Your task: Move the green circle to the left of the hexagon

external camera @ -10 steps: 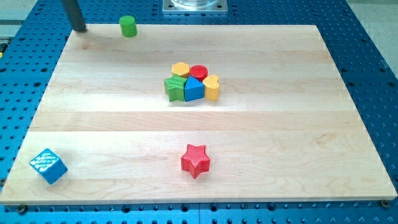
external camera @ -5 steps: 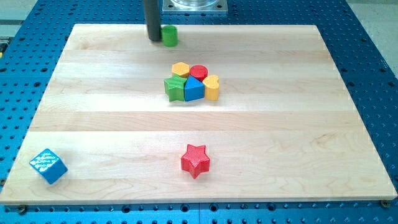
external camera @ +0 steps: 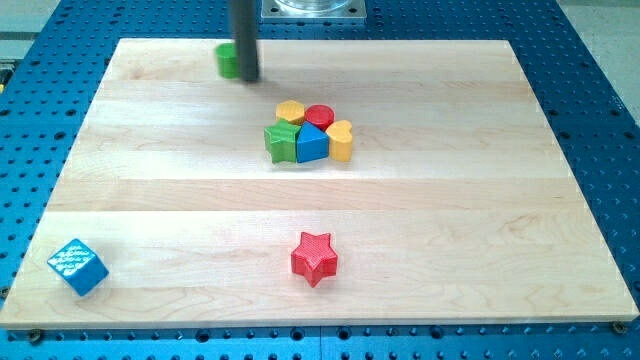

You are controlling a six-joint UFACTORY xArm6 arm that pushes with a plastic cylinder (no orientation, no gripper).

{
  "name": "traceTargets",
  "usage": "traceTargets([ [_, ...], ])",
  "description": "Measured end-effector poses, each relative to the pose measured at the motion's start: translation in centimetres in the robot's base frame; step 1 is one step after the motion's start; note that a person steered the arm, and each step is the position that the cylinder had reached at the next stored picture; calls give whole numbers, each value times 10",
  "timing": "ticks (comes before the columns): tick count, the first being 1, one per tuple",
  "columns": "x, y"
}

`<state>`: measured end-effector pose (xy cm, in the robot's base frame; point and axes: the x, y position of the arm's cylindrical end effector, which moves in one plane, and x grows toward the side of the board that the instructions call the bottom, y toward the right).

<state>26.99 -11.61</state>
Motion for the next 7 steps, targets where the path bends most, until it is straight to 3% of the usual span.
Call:
traceTargets([
  [1, -25, 52],
  [2, -43, 1],
  [3, -7, -61],
  [4, 66, -61],
  [5, 40, -51],
  [6, -19, -48],
  [7, -28, -113],
])
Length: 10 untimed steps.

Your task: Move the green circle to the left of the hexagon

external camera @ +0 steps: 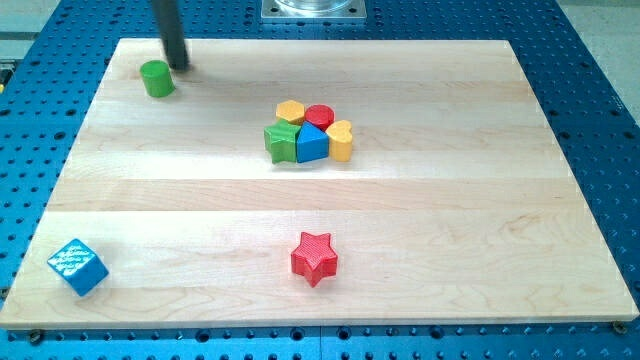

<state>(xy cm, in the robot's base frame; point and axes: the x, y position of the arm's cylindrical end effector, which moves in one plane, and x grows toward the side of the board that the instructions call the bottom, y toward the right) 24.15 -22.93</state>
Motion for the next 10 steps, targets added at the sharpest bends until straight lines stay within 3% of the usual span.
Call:
traceTargets([
  [1, 63, -9],
  [2, 125, 45],
  [3, 121, 36],
  [4, 106, -30],
  [5, 65, -44],
  [6, 36, 5],
  [8, 170, 27],
  [9, 163, 16],
  [10, 97, 13],
])
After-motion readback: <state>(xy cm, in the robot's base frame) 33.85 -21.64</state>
